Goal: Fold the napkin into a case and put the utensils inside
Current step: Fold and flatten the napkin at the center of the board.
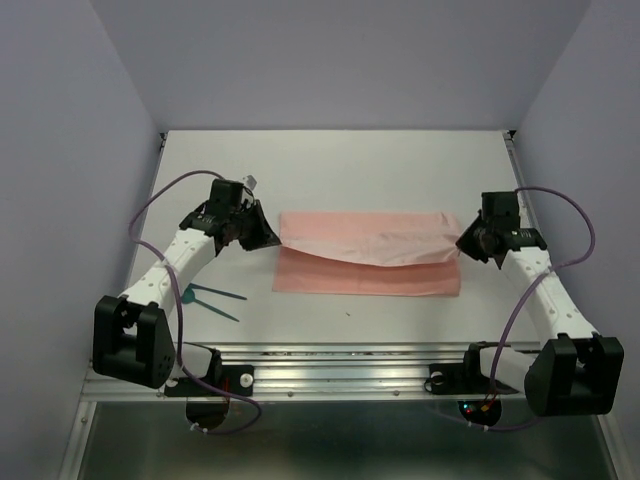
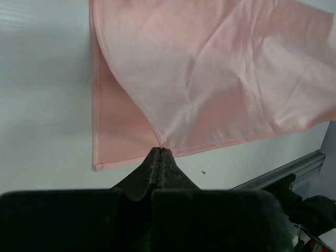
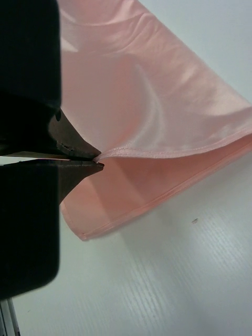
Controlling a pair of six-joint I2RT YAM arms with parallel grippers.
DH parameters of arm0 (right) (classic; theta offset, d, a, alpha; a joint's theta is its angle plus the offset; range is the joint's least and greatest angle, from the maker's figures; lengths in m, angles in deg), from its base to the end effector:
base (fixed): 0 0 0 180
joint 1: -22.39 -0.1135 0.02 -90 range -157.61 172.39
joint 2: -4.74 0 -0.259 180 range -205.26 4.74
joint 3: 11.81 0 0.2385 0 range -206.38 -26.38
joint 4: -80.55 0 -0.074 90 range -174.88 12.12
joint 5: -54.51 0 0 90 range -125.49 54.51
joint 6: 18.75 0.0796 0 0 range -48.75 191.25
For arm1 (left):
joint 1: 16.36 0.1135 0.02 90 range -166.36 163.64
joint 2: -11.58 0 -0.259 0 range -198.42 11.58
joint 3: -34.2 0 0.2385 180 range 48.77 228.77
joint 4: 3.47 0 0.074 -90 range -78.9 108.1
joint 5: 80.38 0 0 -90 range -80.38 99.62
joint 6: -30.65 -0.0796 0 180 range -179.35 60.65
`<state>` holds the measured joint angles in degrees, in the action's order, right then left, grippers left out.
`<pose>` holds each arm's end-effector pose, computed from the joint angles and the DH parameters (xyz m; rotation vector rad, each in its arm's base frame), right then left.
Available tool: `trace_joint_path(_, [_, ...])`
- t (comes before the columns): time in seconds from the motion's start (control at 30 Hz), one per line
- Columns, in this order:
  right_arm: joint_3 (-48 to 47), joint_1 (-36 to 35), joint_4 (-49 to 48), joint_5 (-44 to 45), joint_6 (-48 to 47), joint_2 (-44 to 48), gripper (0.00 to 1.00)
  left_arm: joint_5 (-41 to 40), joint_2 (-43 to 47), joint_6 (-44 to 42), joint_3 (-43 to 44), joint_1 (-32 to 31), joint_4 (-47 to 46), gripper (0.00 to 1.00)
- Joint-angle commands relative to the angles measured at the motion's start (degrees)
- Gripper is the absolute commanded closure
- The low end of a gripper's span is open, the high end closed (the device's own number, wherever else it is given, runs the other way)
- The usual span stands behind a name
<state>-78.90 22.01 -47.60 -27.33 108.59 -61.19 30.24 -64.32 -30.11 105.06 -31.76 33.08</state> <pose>0.2497 -0.0096 0.2366 0.8344 2.3001 0.1173 0.2871 -0.1082 0.2452 -0.0931 2.3749 -0.8030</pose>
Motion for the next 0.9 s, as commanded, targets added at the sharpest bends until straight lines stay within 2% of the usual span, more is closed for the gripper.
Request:
trace_joint_path(0.0, [5.8,0.4,1.7,-0.6,1.3,2.5,0.99,1.9,1.3,0.6,-4.4,-0.4,-1.6,1.00])
trace_joint_path(0.33, [10.8,0.4,4.2,-0.3,4.3,0.9,0.99,0.8,-1.4,-0.1,-10.2,-0.5,-2.7,1.00])
trace_joint_path(0.6, [10.8,0.4,4.6,0.4,5.6,0.5,0.99,0.8,-1.9,-0.1,-10.9,-0.8,-3.4,1.00])
trace_joint_path(0.73, [10.7,0.4,5.4,0.3,6.5,0.5,0.89,0.7,-2.7,-0.1,-11.4,-0.9,-3.5,1.00])
trace_joint_path(0.87, [10.7,0.4,5.5,1.0,6.9,1.1,0.88,1.1,-2.8,-0.2,-11.4,-1.1,-3.6,1.00])
